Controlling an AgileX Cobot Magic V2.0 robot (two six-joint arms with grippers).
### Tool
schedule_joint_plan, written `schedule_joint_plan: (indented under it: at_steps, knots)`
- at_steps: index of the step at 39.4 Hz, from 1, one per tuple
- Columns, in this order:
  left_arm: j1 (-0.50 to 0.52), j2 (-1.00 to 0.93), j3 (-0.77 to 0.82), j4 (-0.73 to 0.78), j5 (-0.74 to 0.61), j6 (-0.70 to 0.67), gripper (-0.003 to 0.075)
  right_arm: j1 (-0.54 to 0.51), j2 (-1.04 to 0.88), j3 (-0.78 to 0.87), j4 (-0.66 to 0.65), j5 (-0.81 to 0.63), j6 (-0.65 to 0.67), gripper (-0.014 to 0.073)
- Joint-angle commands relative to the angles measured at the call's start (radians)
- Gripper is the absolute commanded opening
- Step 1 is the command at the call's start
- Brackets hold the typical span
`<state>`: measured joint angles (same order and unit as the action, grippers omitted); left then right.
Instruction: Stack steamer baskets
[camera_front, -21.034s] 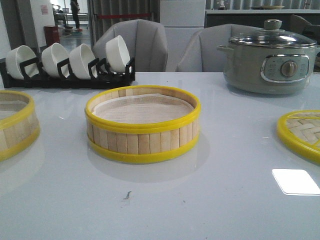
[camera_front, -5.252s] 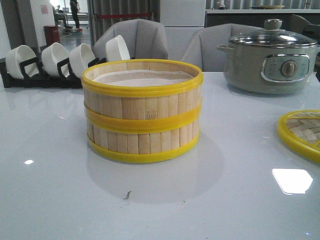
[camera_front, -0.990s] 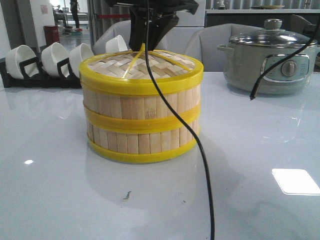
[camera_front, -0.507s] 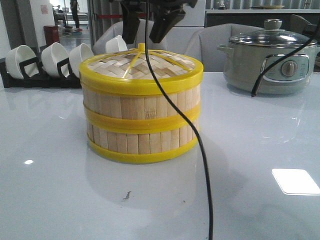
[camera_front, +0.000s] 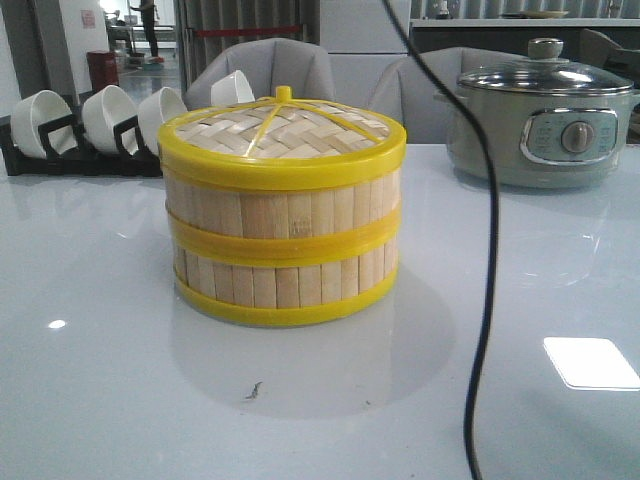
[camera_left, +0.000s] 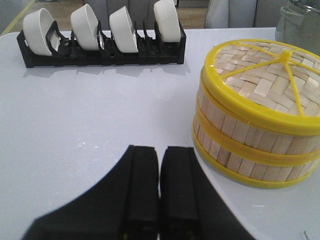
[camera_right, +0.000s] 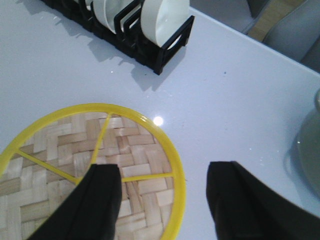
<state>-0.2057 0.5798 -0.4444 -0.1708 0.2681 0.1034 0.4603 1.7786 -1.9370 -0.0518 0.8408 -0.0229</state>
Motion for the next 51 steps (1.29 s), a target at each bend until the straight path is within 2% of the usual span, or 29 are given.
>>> schedule_joint_plan:
  at_steps: [1,9,16,27,36,51]
  knots:
    - [-0.005,0.0,-0.029,-0.01,-0.089,-0.008,0.0087,-0.042,-0.16,0.127,-0.021,-0.146,-0.003,0.0486]
    - [-0.005,0.0,-0.029,-0.01,-0.089,-0.008,0.0087,-0.191,-0.379,0.502,0.028,-0.279,-0.003,0.0486]
    - [-0.005,0.0,-0.029,-0.01,-0.089,-0.008,0.0087,-0.323,-0.565,0.767,0.1,-0.404,-0.003,0.0486]
    - [-0.005,0.0,-0.029,-0.01,-0.089,-0.008,0.0087,-0.509,-0.842,1.103,0.153,-0.532,-0.003,0.0486]
    - [-0.005,0.0,-0.029,-0.01,-0.089,-0.008,0.0087,-0.544,-1.005,1.32,0.153,-0.596,-0.003,0.0486]
    - [-0.005,0.0,-0.029,-0.01,-0.089,-0.008,0.0087,-0.544,-1.184,1.62,0.153,-0.811,-0.003,0.0486]
